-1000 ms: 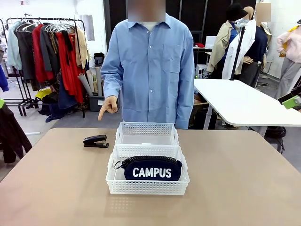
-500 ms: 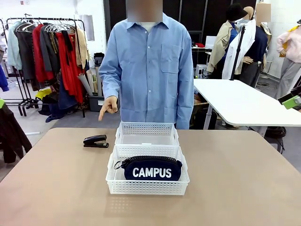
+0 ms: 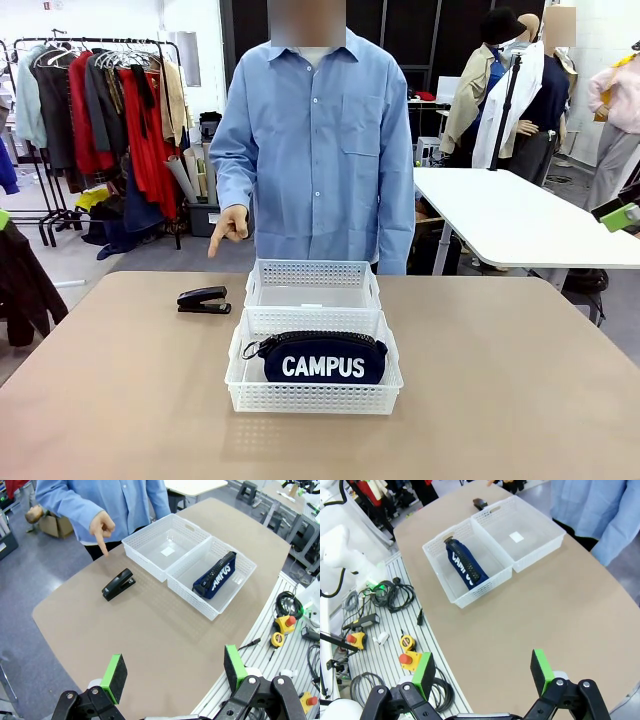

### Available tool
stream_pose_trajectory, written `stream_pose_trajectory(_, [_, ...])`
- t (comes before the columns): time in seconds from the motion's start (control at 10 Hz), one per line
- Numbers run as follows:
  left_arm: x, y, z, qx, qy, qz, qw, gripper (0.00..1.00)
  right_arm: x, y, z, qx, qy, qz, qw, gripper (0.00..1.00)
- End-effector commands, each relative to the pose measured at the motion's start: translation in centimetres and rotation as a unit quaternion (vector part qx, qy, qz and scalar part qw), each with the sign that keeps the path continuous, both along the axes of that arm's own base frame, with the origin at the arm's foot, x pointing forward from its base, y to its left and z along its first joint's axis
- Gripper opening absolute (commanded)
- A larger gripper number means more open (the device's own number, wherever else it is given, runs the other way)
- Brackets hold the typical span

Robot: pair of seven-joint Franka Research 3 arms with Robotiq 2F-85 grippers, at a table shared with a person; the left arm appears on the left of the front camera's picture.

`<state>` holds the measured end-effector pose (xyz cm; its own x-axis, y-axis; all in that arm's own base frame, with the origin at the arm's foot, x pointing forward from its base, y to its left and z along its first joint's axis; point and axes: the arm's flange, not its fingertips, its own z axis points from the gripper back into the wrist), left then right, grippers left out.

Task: Distribute items into two baskets.
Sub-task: Pick up the Stapler that the person points to.

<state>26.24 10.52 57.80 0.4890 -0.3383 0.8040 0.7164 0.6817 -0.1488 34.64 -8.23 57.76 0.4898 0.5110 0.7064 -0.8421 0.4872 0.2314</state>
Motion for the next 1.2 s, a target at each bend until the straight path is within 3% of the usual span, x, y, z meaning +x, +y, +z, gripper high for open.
stream_pose_trajectory(0.0, [0.0,0.0,0.0,-0.006,-0.006,-0.008,1.0,1.0,0.0,0.1,0.1,0.004,-0.001,0.001,1.0,1.0])
stream_pose_trajectory(0.2, [0.0,0.0,0.0,0.0,0.0,0.0,1.0,1.0,0.0,0.1,0.1,0.004,-0.001,0.001,1.0,1.0])
stream_pose_trajectory(0.6, [4.6,0.1,1.2,0.002,0.056,0.006,0.998,1.0,0.0,0.1,0.1,0.004,-0.001,0.001,1.0,1.0])
stream_pose_trajectory(1.1, [13.7,-0.7,1.1,0.037,0.113,-0.005,0.993,1.0,0.0,0.1,0.1,0.004,-0.001,0.001,1.0,1.0])
